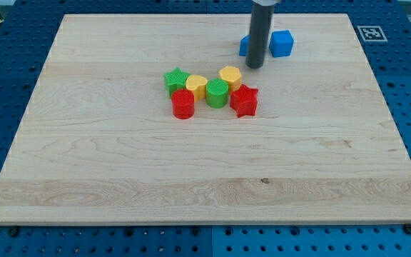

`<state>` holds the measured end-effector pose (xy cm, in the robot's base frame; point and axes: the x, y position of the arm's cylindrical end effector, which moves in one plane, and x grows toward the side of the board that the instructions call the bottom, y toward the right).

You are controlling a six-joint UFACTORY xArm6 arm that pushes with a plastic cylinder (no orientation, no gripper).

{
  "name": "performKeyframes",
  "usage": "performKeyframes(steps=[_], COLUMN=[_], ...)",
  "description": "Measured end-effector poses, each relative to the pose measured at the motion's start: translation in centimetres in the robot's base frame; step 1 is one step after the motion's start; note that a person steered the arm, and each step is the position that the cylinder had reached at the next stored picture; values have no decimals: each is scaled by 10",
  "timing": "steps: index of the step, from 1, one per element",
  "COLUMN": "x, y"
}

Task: Place the hexagon on top the heart

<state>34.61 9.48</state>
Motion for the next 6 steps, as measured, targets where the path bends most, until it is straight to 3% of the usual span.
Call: performKeyframes(steps=[1, 2, 6], x=[35, 42, 36], y=[12, 1, -68])
